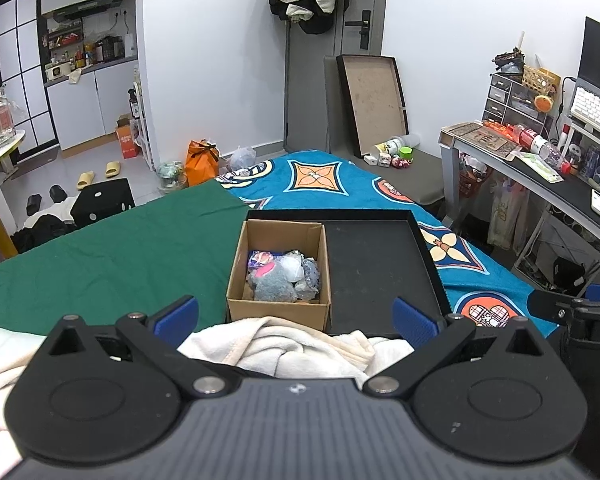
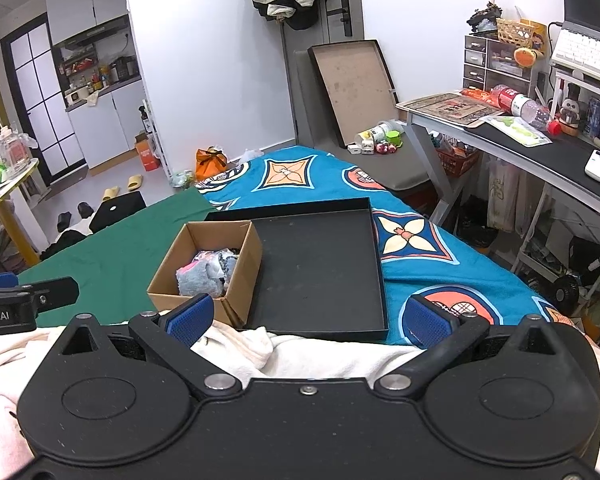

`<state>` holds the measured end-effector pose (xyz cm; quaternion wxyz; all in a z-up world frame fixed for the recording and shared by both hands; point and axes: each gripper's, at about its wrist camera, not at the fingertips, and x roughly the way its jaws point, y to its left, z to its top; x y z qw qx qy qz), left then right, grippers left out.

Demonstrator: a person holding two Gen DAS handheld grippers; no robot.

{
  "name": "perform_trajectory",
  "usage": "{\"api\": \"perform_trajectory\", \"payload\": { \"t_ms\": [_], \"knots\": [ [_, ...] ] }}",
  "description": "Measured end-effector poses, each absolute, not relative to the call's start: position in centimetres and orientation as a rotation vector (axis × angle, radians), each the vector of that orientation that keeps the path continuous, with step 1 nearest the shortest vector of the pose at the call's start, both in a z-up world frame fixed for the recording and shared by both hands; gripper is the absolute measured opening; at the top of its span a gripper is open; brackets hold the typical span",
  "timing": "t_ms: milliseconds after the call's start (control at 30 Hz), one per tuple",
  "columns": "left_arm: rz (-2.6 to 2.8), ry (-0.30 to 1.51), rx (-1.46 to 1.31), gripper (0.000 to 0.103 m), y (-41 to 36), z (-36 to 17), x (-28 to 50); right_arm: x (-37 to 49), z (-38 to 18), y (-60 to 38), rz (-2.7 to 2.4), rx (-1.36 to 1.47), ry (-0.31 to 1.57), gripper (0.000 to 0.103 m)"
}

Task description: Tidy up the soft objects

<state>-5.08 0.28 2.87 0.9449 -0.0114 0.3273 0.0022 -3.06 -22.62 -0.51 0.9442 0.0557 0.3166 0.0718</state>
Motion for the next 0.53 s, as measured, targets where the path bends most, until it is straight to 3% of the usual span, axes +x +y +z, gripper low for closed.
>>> {"api": "perform_trajectory", "payload": {
  "t_ms": [533],
  "knots": [
    [-0.01,0.654,-0.001,0.102,0.25,2.49,-4.96,-2.65,-1.2,-22.17,0.147,0.111,0.662,0.103]
  ]
}}
